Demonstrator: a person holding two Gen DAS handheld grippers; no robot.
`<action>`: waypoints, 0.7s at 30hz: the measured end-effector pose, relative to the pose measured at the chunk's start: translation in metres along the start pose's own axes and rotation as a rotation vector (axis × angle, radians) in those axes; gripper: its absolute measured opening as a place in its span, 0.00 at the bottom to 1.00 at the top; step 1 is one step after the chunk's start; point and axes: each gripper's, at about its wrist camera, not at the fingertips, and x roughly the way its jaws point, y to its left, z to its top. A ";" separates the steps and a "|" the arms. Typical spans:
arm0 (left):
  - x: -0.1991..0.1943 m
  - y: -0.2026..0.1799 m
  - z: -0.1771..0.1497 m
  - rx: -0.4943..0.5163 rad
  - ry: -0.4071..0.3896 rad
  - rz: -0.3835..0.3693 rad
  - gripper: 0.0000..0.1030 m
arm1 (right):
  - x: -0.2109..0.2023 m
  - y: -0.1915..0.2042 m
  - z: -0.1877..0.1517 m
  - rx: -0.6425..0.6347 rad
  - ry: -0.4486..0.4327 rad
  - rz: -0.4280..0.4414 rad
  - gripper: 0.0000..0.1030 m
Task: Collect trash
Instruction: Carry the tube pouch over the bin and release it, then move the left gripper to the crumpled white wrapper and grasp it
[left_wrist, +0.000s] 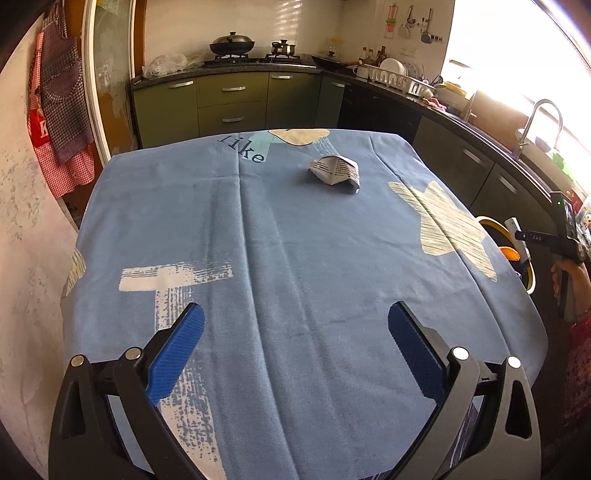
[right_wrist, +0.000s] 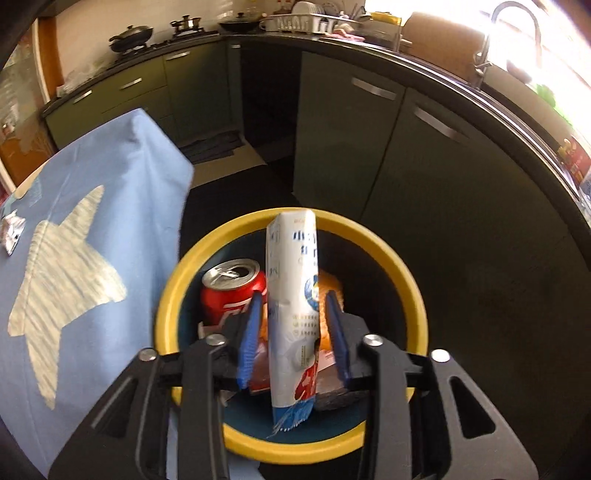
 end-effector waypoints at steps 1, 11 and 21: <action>0.002 -0.003 0.001 0.006 0.007 -0.008 0.95 | -0.002 -0.003 0.001 0.010 -0.012 -0.005 0.48; 0.026 -0.038 0.029 0.124 0.049 -0.054 0.95 | -0.034 0.003 -0.031 0.047 -0.082 0.115 0.52; 0.079 -0.044 0.108 0.038 0.098 -0.101 0.95 | -0.065 0.026 -0.035 0.034 -0.147 0.235 0.55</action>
